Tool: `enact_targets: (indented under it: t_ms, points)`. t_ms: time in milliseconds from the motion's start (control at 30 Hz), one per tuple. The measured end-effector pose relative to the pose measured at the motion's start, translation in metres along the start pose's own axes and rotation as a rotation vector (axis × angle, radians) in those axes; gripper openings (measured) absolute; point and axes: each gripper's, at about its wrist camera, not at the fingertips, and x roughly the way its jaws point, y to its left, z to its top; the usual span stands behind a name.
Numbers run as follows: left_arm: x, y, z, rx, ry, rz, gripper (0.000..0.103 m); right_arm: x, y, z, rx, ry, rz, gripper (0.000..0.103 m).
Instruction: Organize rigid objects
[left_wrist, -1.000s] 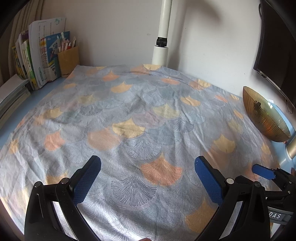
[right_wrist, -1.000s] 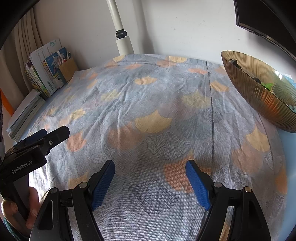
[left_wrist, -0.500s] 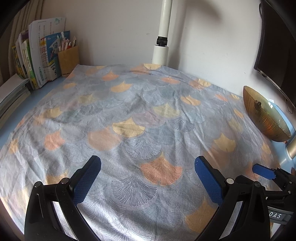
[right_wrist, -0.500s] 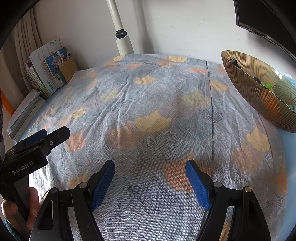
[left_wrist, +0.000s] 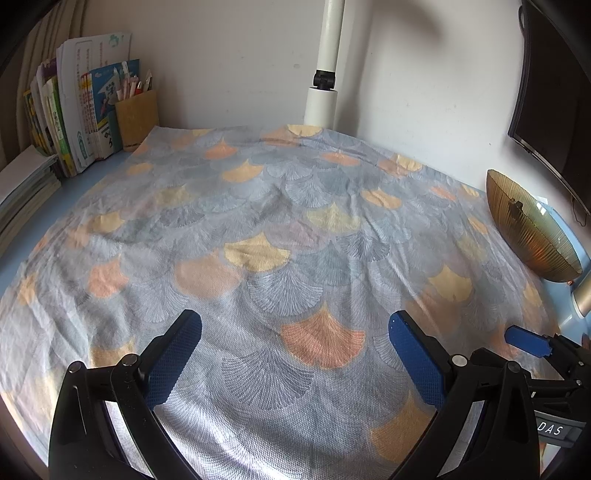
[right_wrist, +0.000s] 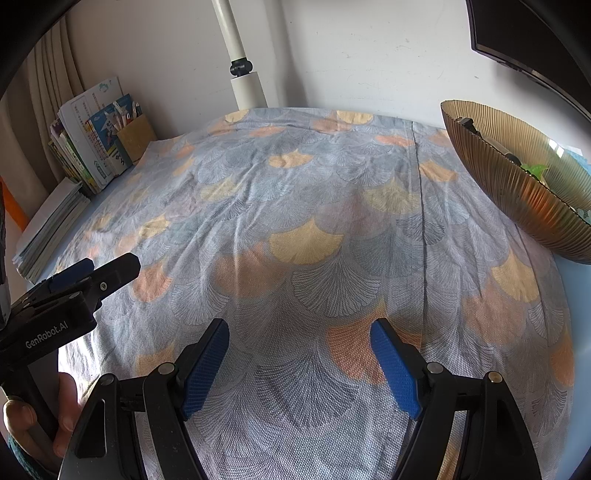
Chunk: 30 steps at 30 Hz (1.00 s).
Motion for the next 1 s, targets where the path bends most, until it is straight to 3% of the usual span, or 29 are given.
enact_targets:
  t_ms: [1000]
  points:
    - [-0.0021, -0.0010, 0.0000, -0.009, -0.011, 0.009, 0.101, 0.0020, 0.0005, -0.0005, -0.008, 0.007, -0.003, 0.082]
